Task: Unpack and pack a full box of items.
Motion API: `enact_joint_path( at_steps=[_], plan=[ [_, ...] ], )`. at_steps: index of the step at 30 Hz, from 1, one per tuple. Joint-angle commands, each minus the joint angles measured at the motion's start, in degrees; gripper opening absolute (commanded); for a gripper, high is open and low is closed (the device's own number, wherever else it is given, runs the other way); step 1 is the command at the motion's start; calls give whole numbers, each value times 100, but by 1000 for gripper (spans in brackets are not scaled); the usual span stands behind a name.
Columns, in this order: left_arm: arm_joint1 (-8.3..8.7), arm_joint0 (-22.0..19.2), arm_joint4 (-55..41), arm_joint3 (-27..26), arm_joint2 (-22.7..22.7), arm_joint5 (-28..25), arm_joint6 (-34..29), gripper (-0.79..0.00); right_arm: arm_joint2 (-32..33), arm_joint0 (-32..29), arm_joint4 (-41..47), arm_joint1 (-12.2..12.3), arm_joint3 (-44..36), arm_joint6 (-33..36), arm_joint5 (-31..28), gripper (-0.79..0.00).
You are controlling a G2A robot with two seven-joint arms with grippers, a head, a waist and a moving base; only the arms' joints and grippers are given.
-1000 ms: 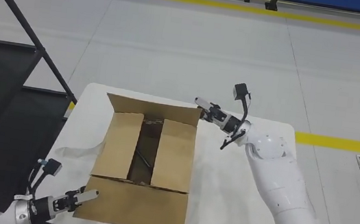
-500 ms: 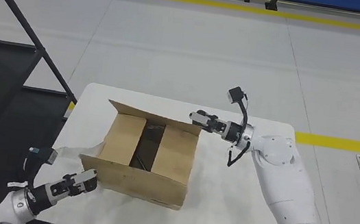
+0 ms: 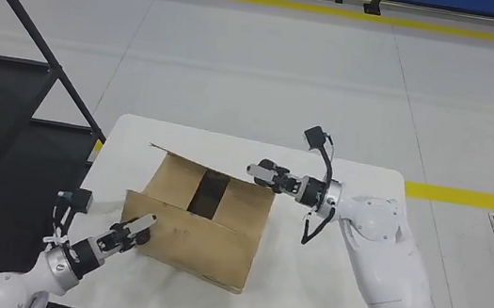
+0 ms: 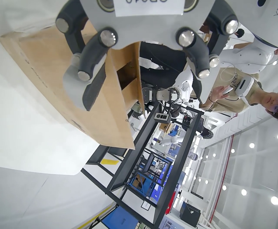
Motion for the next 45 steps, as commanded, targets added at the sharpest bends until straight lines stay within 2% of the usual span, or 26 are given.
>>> enact_joint_path(
  at_steps=[1, 13, 17, 25, 35, 39, 45],
  plan=[
    [-7, -97, 125, 18, 173, 16, 7, 0, 20, -101, 1, 30, -198, 73, 233, 0],
    [-17, -406, 980, 143, 684, -163, 41, 0, -155, -617, 69, 94, -900, -76, 2056, 0],
    [-25, -499, 1232, 193, 813, -223, 150, 0, -272, -757, 27, 97, -1016, -237, 2432, 0],
    [-41, -569, 1782, 206, 1010, -415, 454, 0, -219, -1255, 335, 136, -1220, -474, 2465, 0],
    [-61, -502, 1770, 204, 922, -440, 843, 0, -208, -1682, 504, 191, -1295, -595, 2370, 0],
    [-64, -328, 1575, 258, 573, -374, 1265, 0, -222, -1677, 535, 202, -1204, -638, 2310, 0],
    [-41, 360, 1326, 393, -304, -405, 1688, 0, -225, -1644, 566, 223, -1124, -625, 2169, 0]
  ],
)
